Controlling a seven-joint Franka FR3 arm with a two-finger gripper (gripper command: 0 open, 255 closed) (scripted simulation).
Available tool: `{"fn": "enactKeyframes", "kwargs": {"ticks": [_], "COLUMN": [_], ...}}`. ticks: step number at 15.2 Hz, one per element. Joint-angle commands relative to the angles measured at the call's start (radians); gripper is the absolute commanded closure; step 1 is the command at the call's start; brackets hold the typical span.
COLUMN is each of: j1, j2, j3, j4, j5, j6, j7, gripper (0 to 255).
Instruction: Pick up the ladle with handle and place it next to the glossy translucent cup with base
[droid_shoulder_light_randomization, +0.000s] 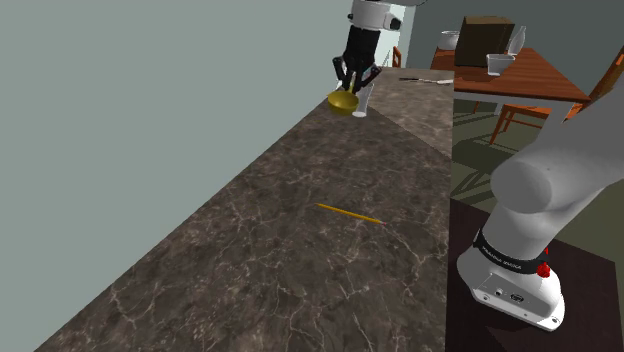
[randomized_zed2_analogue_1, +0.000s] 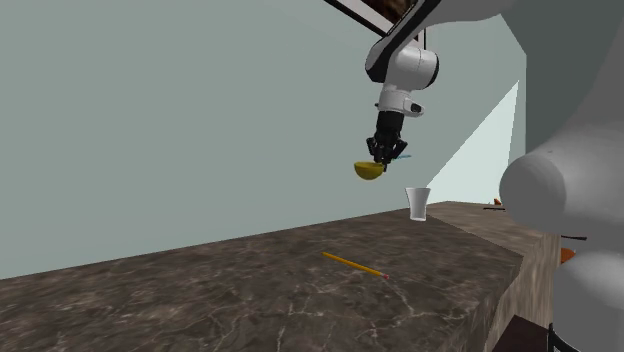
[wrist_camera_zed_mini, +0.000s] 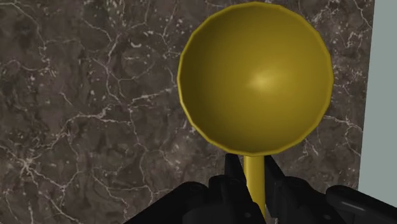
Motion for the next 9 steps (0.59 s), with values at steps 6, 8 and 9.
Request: {"fn": "enactKeyframes", "kwargs": {"ticks": [6, 8, 9], "j1": [-0.065, -0.084, -0.093], "j2": [0.012, 0.027, 0.037], "j3": [-0.126, -0.16, -0.176], "j4": [0.009, 0.024, 0.032], "j5": [-0.033, -0.043, -0.048], "j6": [-0.033, -0.042, -0.046], "j7": [-0.172, -0.218, -0.241], "gripper": [255, 255, 255]}}
